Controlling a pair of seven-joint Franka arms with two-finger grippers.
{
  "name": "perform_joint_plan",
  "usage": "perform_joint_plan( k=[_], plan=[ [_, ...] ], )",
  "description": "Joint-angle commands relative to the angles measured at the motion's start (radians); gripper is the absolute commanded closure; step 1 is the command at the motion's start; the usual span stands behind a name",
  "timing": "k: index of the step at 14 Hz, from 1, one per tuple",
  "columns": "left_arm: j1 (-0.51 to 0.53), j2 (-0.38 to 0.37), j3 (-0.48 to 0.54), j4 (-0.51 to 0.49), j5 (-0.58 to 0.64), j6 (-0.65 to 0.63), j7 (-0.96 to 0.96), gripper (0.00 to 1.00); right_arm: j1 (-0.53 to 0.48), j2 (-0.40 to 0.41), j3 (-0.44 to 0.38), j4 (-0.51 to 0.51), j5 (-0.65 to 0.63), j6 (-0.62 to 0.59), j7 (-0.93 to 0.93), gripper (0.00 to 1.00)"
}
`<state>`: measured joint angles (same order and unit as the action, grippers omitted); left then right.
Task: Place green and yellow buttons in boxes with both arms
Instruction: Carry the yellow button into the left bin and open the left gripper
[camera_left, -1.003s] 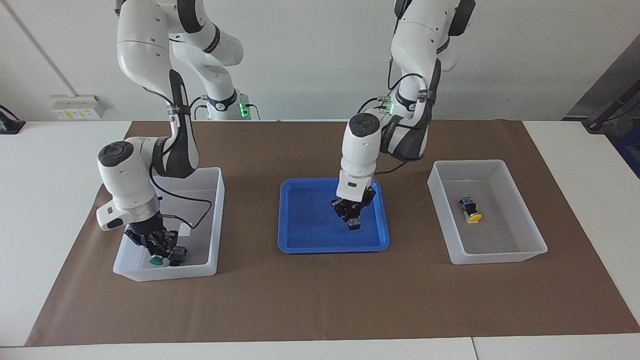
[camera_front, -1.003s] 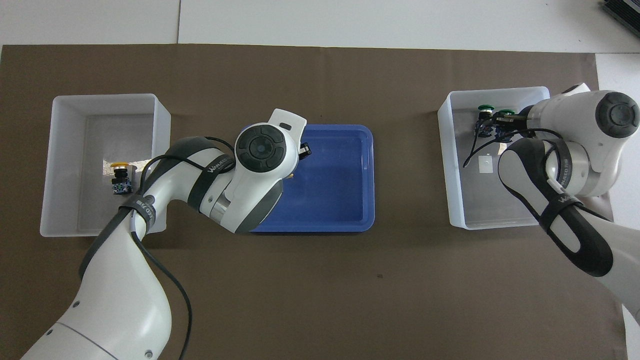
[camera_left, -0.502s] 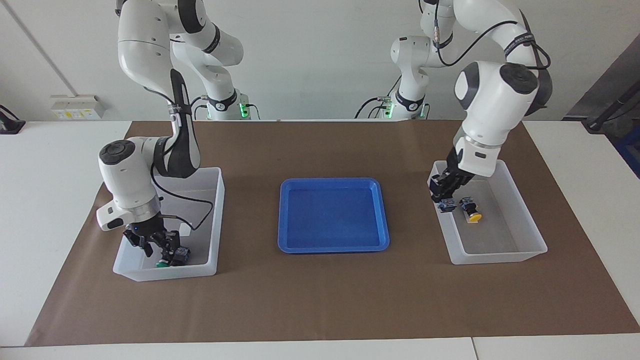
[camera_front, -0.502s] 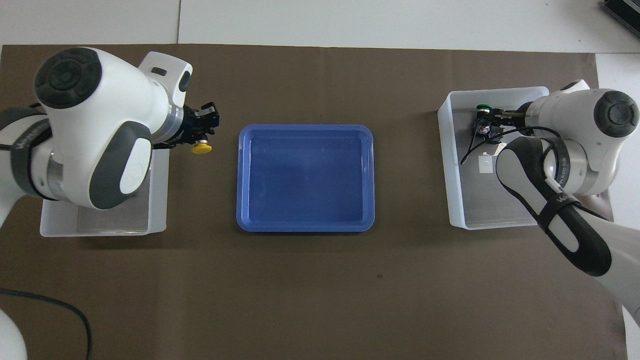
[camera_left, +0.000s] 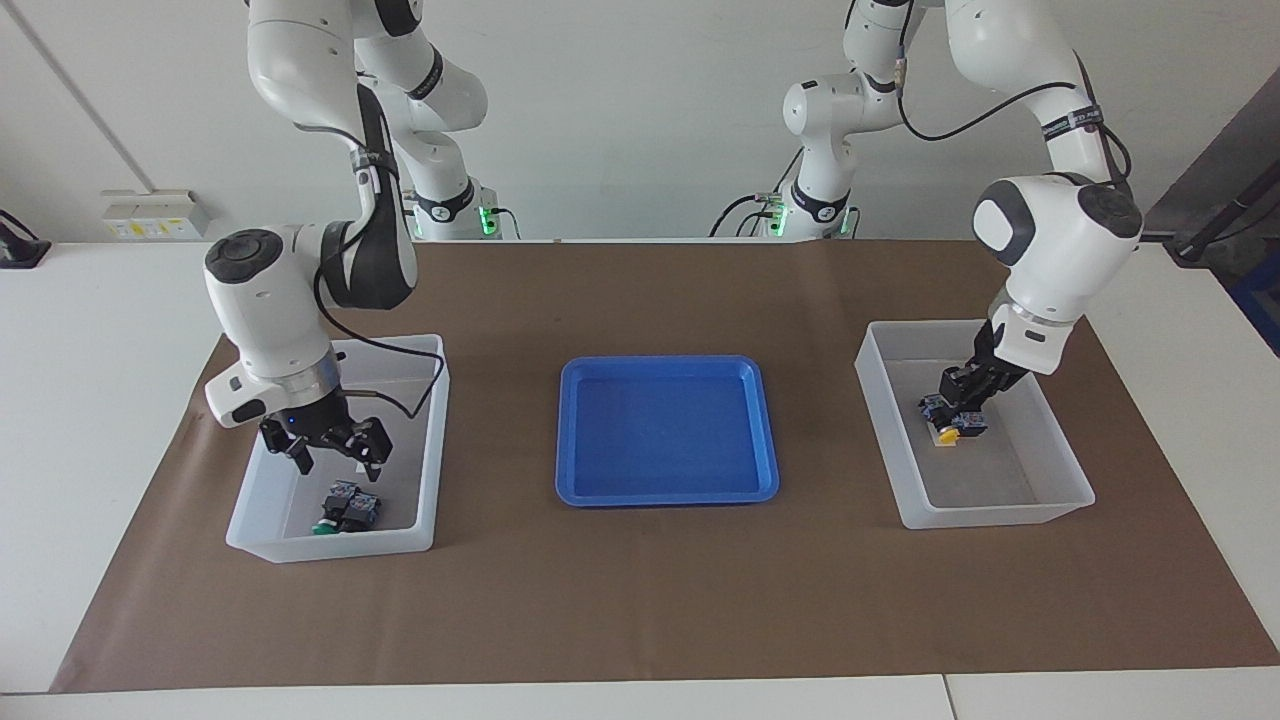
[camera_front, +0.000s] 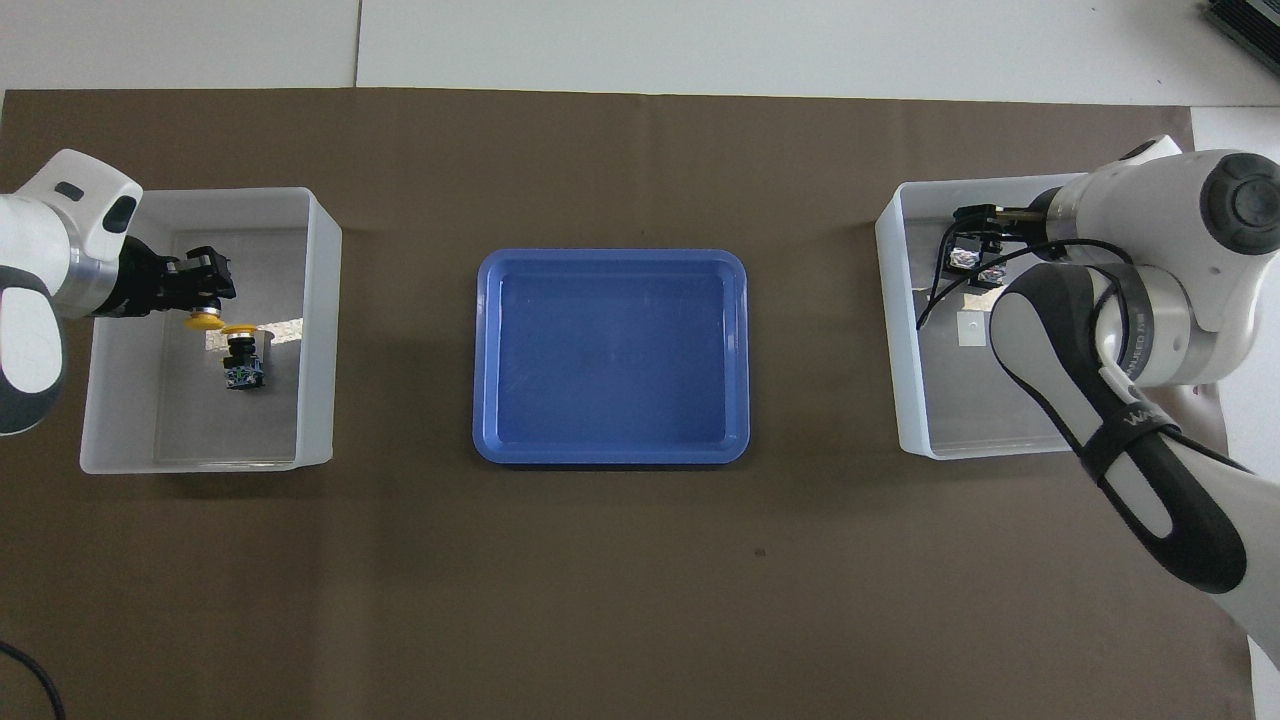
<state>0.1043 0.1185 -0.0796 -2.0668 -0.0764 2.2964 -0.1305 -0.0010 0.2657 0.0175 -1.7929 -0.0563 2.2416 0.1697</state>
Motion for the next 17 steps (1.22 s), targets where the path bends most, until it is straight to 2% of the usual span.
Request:
perform_joint_plan(
  k=[1, 3, 5, 8, 11, 12, 13, 14, 17],
  plan=[
    [0.006, -0.077, -0.008, -0.133, -0.017, 0.054, 0.034, 1.00, 0.029, -0.117, 0.004, -0.022, 0.003, -0.150, 0.016, 0.00],
    [-0.002, -0.076, -0.008, -0.179, -0.017, 0.093, 0.035, 1.00, 0.049, -0.189, 0.004, -0.019, 0.003, -0.262, 0.013, 0.00],
    [0.000, -0.065, -0.008, -0.203, -0.017, 0.149, 0.046, 1.00, 0.049, -0.230, 0.009, -0.004, 0.004, -0.318, -0.005, 0.00],
    [0.015, -0.054, -0.006, -0.202, -0.017, 0.158, 0.101, 1.00, 0.033, -0.209, 0.009, 0.137, 0.006, -0.445, -0.010, 0.00],
    [0.023, -0.042, -0.008, -0.176, -0.016, 0.156, 0.101, 1.00, 0.033, -0.238, 0.009, 0.158, 0.006, -0.511, -0.050, 0.00],
    [0.017, -0.039, -0.008, -0.167, -0.016, 0.152, 0.095, 0.97, 0.033, -0.252, 0.009, 0.156, 0.006, -0.534, -0.065, 0.00],
    [0.012, -0.039, -0.008, -0.167, -0.016, 0.152, 0.094, 0.63, 0.032, -0.266, 0.007, 0.152, 0.006, -0.554, -0.065, 0.00],
    [0.011, -0.039, -0.008, -0.167, -0.016, 0.150, 0.101, 0.01, 0.026, -0.270, 0.006, 0.153, 0.006, -0.574, -0.065, 0.00],
    [0.009, -0.040, -0.008, -0.132, -0.016, 0.134, 0.103, 0.00, 0.012, -0.269, 0.004, 0.153, 0.006, -0.577, -0.079, 0.00]
  ],
)
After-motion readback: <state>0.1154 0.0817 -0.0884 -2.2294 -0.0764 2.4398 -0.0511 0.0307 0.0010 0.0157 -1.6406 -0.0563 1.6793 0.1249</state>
